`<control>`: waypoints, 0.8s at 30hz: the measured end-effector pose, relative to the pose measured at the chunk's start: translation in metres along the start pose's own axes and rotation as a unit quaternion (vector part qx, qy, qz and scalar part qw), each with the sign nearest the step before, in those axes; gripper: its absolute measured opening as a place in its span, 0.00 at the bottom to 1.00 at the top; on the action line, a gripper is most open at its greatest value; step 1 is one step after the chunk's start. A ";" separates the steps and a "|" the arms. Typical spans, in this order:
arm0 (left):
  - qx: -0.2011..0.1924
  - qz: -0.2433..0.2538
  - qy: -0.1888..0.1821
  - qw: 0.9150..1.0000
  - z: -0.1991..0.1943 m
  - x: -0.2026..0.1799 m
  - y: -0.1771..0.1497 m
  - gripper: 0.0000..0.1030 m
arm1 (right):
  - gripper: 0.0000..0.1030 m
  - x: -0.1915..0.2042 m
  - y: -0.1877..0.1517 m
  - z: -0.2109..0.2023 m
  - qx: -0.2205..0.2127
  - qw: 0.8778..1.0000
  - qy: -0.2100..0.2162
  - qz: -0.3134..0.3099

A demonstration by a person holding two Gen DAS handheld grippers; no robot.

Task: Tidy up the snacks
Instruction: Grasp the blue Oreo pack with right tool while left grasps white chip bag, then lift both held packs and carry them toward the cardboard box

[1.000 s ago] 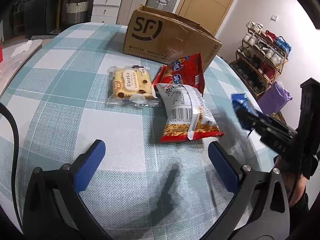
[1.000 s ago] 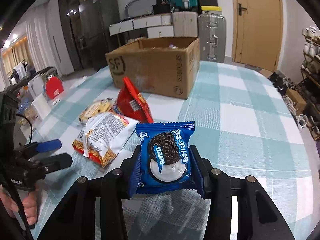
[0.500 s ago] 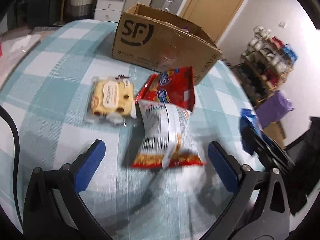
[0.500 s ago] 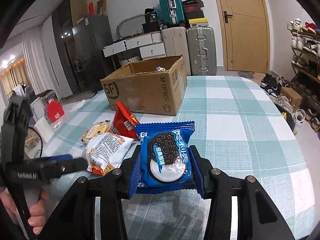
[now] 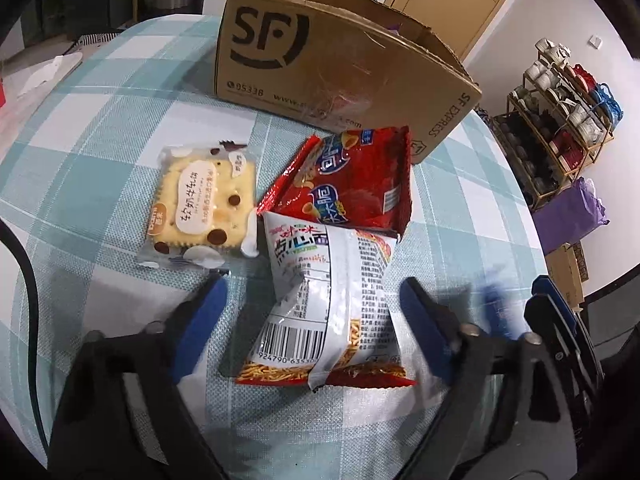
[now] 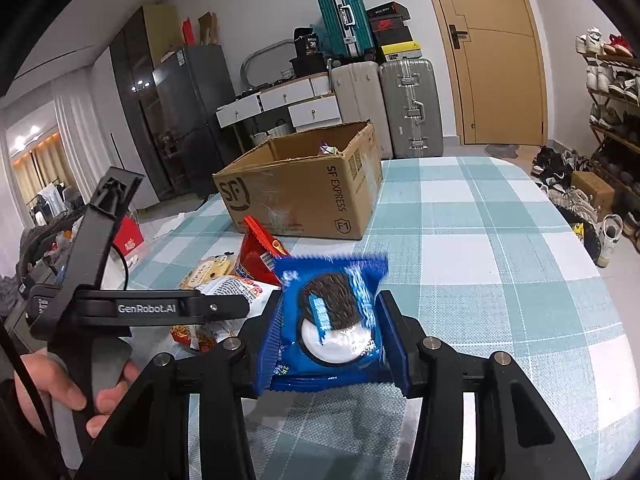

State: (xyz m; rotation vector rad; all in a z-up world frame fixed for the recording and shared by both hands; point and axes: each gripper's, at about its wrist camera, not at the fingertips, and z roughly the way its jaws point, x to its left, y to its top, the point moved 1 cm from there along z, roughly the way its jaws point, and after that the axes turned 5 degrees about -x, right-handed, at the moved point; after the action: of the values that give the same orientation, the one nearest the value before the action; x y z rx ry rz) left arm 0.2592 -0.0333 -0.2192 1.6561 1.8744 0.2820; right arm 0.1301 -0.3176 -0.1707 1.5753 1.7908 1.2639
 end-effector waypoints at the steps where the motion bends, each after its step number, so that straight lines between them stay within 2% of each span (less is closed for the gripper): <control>1: -0.002 0.008 0.002 1.000 0.000 -0.002 -0.001 0.73 | 0.45 0.000 0.000 -0.001 -0.001 1.000 0.002 0.001; 3: -0.002 0.025 -0.005 1.000 -0.002 -0.003 -0.006 0.51 | 0.45 0.001 0.000 -0.001 -0.002 1.000 0.004 0.000; 6: 0.002 0.046 -0.017 0.999 -0.004 -0.006 -0.011 0.45 | 0.45 0.003 0.000 0.001 0.001 1.000 0.009 -0.005; 12: 0.004 0.048 -0.028 0.998 -0.016 0.001 -0.020 0.42 | 0.45 -0.003 0.001 0.003 0.006 1.000 0.008 0.007; 18: -0.011 0.036 -0.037 0.999 -0.045 0.021 -0.034 0.42 | 0.45 -0.008 0.001 0.012 0.027 0.999 0.007 0.020; 21: -0.018 0.022 -0.045 0.999 -0.060 0.038 -0.037 0.42 | 0.45 -0.007 -0.002 0.020 0.050 0.999 0.006 0.020; 24: -0.021 0.012 -0.047 0.999 -0.073 0.054 -0.043 0.42 | 0.45 -0.009 -0.009 0.030 0.085 0.995 0.025 0.050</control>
State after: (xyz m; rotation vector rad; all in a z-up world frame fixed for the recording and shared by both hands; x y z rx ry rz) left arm 0.1807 0.0263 -0.2013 1.6366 1.7675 0.2477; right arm 0.1517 -0.3154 -0.1954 1.7602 1.9166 1.2331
